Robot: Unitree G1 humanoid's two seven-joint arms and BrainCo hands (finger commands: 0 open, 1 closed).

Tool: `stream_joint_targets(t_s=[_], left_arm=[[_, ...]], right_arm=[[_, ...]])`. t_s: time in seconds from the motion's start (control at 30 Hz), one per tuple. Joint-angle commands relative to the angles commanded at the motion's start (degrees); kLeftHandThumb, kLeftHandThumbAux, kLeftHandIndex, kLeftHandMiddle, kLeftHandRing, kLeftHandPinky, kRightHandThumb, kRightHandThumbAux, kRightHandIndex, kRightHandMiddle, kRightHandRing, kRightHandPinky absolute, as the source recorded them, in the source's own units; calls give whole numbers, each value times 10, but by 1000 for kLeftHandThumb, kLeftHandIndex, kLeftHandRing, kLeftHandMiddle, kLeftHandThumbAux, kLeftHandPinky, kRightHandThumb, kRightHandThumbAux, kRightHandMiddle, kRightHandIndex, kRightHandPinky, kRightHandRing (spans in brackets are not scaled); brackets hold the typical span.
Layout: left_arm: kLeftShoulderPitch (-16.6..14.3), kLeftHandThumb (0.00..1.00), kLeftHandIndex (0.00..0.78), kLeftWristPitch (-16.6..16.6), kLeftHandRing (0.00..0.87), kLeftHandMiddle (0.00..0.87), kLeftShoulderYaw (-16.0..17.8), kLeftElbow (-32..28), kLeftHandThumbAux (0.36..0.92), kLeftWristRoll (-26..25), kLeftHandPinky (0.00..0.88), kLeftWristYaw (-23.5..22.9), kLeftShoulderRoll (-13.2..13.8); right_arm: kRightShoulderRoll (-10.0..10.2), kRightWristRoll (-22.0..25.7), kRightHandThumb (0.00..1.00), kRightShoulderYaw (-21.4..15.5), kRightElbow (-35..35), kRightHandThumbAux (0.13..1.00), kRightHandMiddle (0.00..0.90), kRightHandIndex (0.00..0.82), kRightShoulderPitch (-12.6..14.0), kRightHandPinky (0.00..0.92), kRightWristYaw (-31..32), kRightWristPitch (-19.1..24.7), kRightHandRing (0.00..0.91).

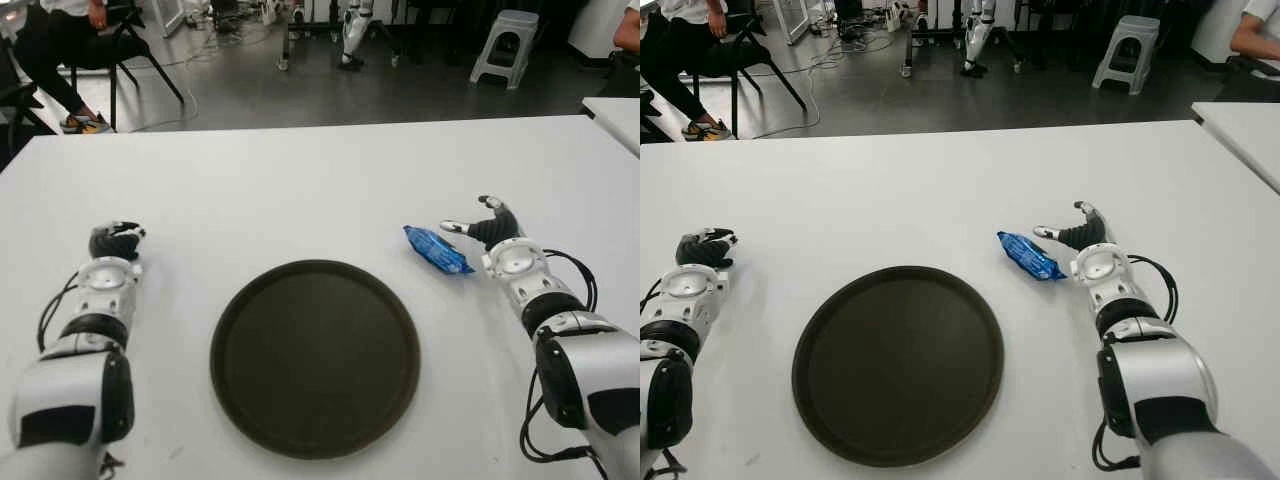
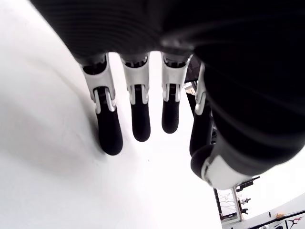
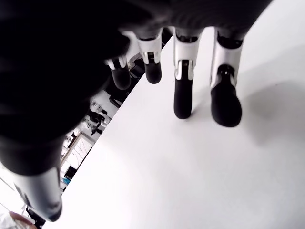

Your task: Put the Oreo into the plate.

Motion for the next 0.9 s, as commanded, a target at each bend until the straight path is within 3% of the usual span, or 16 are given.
stream_joint_targets(t_s=[0.13, 0.2, 0.3, 0.33, 0.4, 0.47, 0.6, 0.9], left_arm=[[1, 677, 398, 0, 201, 196, 1, 0, 724, 0, 203, -1, 0], [1, 677, 398, -2, 198, 193, 1, 0, 725, 1, 201, -2, 0], [2, 677, 398, -5, 203, 197, -1, -1, 726, 2, 212, -2, 0], [2, 677, 398, -6, 208, 201, -1, -1, 726, 3, 220, -1, 0], [2, 677, 398, -6, 216, 206, -3, -1, 726, 4, 231, -1, 0], [2, 677, 398, -5, 220, 210, -3, -1, 726, 5, 235, -2, 0], [3, 677, 398, -9, 220, 210, -2, -1, 726, 3, 232, -6, 0], [2, 674, 398, -5, 213, 203, -3, -1, 727, 4, 218, -7, 0]], right_arm=[[-2, -5, 0, 7, -3, 758, 50, 0, -7, 445, 6, -4, 494], [-10, -8, 0, 12, -4, 781, 42, 0, -16, 463, 13, -5, 476], [-21, -16, 0, 23, -7, 802, 15, 0, -28, 340, 20, -10, 348], [-23, -20, 0, 28, -8, 801, 10, 0, -31, 245, 21, -12, 240], [-27, -29, 0, 38, -11, 794, 4, 0, -37, 129, 17, -18, 109], [-29, -35, 0, 45, -13, 785, 1, 0, -38, 79, 11, -24, 56], [-34, -47, 0, 61, -21, 771, 0, 0, -39, 36, -1, -34, 11], [-49, -65, 0, 91, -54, 745, 0, 0, -54, 21, 19, -29, 0]])
